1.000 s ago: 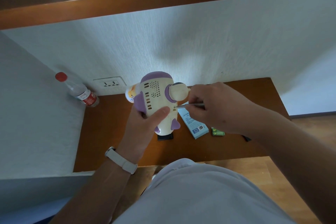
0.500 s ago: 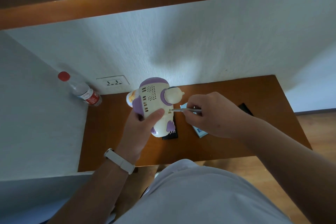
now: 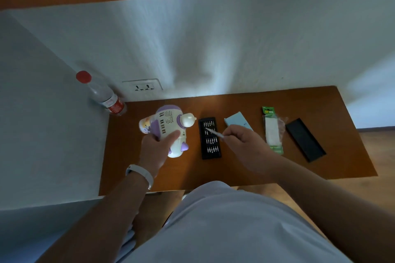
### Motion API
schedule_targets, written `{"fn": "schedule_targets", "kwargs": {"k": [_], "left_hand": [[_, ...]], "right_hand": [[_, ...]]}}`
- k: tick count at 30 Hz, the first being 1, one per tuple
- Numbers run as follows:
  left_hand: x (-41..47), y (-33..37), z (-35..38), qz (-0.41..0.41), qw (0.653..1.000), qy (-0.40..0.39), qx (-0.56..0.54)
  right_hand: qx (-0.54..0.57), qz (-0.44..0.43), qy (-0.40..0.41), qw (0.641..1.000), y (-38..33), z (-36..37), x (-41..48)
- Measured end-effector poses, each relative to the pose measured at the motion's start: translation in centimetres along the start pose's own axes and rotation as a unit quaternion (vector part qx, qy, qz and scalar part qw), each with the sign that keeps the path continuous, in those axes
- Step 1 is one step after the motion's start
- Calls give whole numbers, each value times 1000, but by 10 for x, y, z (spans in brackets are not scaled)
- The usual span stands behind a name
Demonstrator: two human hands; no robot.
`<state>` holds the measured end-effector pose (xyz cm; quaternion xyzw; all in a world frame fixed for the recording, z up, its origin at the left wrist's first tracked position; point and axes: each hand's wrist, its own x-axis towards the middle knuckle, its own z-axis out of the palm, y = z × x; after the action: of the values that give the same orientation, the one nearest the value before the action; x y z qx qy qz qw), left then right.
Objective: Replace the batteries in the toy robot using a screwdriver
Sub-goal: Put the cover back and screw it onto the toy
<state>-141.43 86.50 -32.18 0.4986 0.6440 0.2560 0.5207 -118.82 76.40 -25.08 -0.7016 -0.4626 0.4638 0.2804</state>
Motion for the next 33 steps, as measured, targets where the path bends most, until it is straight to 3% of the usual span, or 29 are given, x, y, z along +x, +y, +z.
{"fn": "schedule_targets", "kwargs": {"k": [5, 11, 27, 33], "left_hand": [[22, -25, -4, -38, 998, 30, 51], [29, -30, -4, -48, 994, 51, 84], [37, -41, -1, -31, 999, 29, -16], [33, -39, -8, -8, 997, 82, -7]], "right_hand": [[65, 67, 7, 996, 4, 19, 7], [100, 88, 20, 991, 8, 28, 14], [90, 113, 13, 989, 18, 29, 17], [101, 110, 3, 989, 14, 23, 17]]}}
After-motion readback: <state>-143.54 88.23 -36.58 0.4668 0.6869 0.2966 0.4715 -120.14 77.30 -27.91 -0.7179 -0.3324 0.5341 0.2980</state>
